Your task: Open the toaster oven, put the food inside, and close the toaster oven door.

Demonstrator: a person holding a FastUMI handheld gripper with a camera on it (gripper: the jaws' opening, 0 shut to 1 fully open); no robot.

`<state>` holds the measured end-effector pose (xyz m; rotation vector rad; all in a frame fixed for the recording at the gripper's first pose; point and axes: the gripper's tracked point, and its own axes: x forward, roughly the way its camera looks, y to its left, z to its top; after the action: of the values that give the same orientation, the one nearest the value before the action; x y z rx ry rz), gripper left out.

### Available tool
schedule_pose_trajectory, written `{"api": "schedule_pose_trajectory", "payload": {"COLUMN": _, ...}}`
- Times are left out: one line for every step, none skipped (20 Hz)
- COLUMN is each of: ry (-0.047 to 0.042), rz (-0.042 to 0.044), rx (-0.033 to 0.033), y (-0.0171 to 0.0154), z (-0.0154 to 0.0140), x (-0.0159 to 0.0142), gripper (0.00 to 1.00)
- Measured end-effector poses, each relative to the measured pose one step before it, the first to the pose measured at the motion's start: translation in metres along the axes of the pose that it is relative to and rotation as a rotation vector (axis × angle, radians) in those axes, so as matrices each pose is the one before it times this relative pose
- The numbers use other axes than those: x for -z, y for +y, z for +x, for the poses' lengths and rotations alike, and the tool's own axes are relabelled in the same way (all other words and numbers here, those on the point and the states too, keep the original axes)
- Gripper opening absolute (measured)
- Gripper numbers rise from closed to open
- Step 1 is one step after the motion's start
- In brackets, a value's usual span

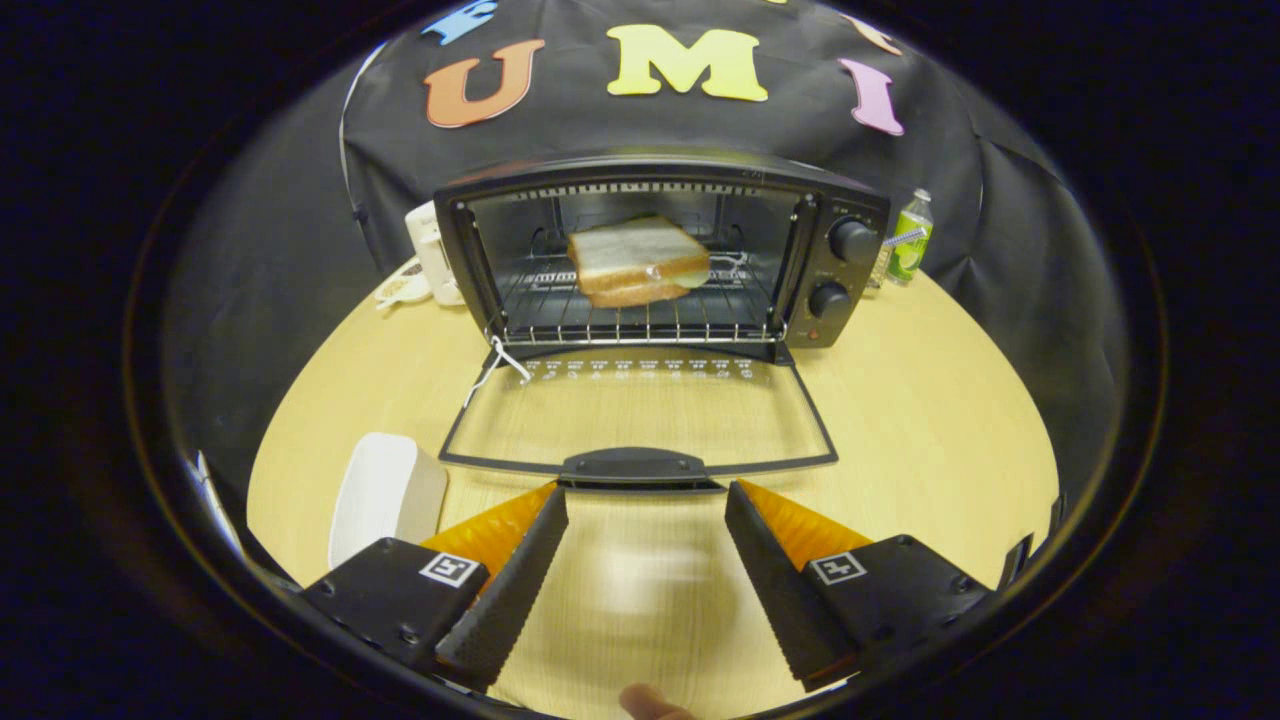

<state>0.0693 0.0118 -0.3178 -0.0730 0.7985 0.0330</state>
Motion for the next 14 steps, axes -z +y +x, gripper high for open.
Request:
{"api": "schedule_pose_trajectory", "payload": {"ry": 0.01409, "rz": 0.0068, "rx": -0.00614, "y": 0.00318, "z": 0.00139, "x": 0.00647, "gripper": 1.0}}
{"api": "schedule_pose_trajectory", "payload": {"ry": 0.01189, "rz": 0.00268, "rx": -0.00403, "y": 0.00225, "z": 0.0032, "x": 0.00448, "gripper": 1.0}}
{"api": "schedule_pose_trajectory", "payload": {"ry": 0.01252, "rz": -0.0024, "rx": -0.00455, "y": 0.00316, "z": 0.00317, "x": 0.0044, "gripper": 1.0}}
{"api": "schedule_pose_trajectory", "payload": {"ry": 0.00791, "rz": 0.00157, "rx": -0.00508, "y": 0.00287, "z": 0.00392, "x": 0.0032, "gripper": 1.0}}
{"api": "schedule_pose_trajectory", "payload": {"ry": 0.00562, "rz": 0.00682, "rx": -0.00443, "y": 0.00075, "z": 0.00404, "x": 0.00194, "gripper": 1.0}}
{"api": "schedule_pose_trajectory", "payload": {"ry": -0.00176, "rz": 0.01255, "rx": -0.00025, "y": -0.00015, "z": 0.00376, "x": -0.00057, "gripper": 1.0}}
{"api": "schedule_pose_trajectory", "payload": {"ry": -0.00143, "rz": 0.01672, "rx": 0.00438, "y": -0.00217, "z": 0.00451, "x": -0.00098, "gripper": 1.0}}
{"api": "schedule_pose_trajectory", "payload": {"ry": 0.00019, "rz": 0.01803, "rx": 0.0043, "y": -0.0034, "z": 0.00402, "x": -0.00092, "gripper": 1.0}}
{"api": "schedule_pose_trajectory", "payload": {"ry": -0.00421, "rz": 0.01854, "rx": 0.0128, "y": -0.00664, "z": 0.01742, "x": -0.00863, "gripper": 1.0}}
{"api": "schedule_pose_trajectory", "payload": {"ry": 0.01119, "rz": 0.01718, "rx": -0.00763, "y": -0.00065, "z": 0.00148, "x": 0.00223, "gripper": 1.0}}
{"api": "schedule_pose_trajectory", "payload": {"ry": 0.00667, "rz": 0.02114, "rx": -0.0106, "y": 0.00074, "z": 0.00106, "x": -0.0006, "gripper": 1.0}}
{"api": "schedule_pose_trajectory", "payload": {"ry": 0.0055, "rz": 0.00951, "rx": -0.00295, "y": 0.00083, "z": -0.00074, "x": -0.00051, "gripper": 1.0}}
{"api": "schedule_pose_trajectory", "payload": {"ry": 0.00236, "rz": -0.01201, "rx": 0.0042, "y": -0.00009, "z": 0.00007, "x": -0.00048, "gripper": 1.0}}
{"api": "schedule_pose_trajectory", "payload": {"ry": -0.0025, "rz": -0.01303, "rx": 0.00298, "y": 0.00076, "z": -0.00225, "x": -0.00133, "gripper": 1.0}}
